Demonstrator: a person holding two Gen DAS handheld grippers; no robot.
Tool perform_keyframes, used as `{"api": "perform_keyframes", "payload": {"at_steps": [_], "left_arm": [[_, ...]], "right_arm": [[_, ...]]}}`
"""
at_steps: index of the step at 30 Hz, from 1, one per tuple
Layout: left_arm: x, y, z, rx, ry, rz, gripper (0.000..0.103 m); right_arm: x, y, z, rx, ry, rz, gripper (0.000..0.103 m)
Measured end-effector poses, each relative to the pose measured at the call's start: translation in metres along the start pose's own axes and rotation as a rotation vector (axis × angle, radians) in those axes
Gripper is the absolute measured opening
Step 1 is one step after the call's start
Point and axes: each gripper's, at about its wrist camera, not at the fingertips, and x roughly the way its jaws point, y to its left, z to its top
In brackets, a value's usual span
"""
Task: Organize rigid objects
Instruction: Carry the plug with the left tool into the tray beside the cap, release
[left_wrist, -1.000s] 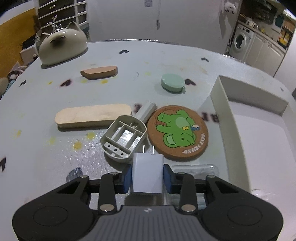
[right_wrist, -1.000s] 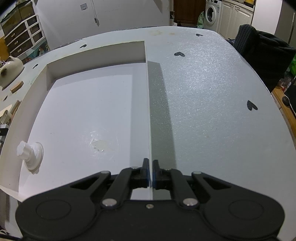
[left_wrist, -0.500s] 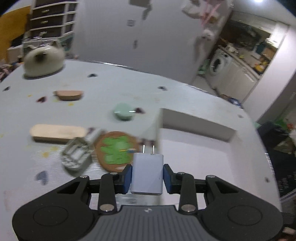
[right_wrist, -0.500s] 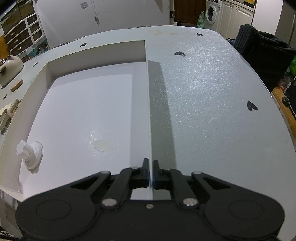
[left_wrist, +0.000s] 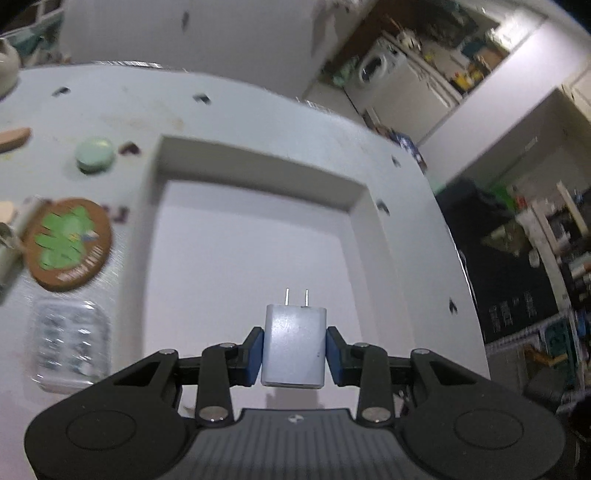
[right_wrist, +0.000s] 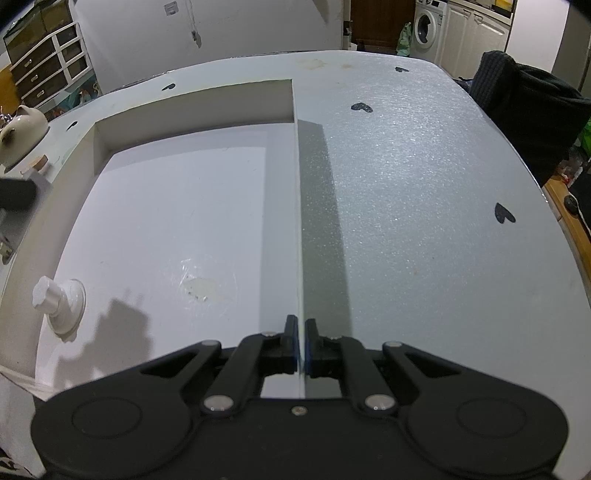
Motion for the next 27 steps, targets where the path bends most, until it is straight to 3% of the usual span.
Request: {"api": "perform_keyframes", "payload": {"at_steps": [10, 18, 27], "left_arm": [[0.043, 0.000, -0.012, -0.035, 0.149, 0.052, 0.037], [0.055, 0.010, -0.015, -0.065, 0.197, 0.101, 0.037], [0.061, 0.017, -0.020, -0.103, 0.239, 0.101, 0.040]], "right_arm": [[0.000, 0.000, 0.000, 0.001, -0.001, 0.000, 0.006], [0.000, 0.000, 0.000, 0.003, -0.002, 0.001, 0.006], [0.000, 0.000, 0.000, 0.003, -0.002, 0.001, 0.006]]}}
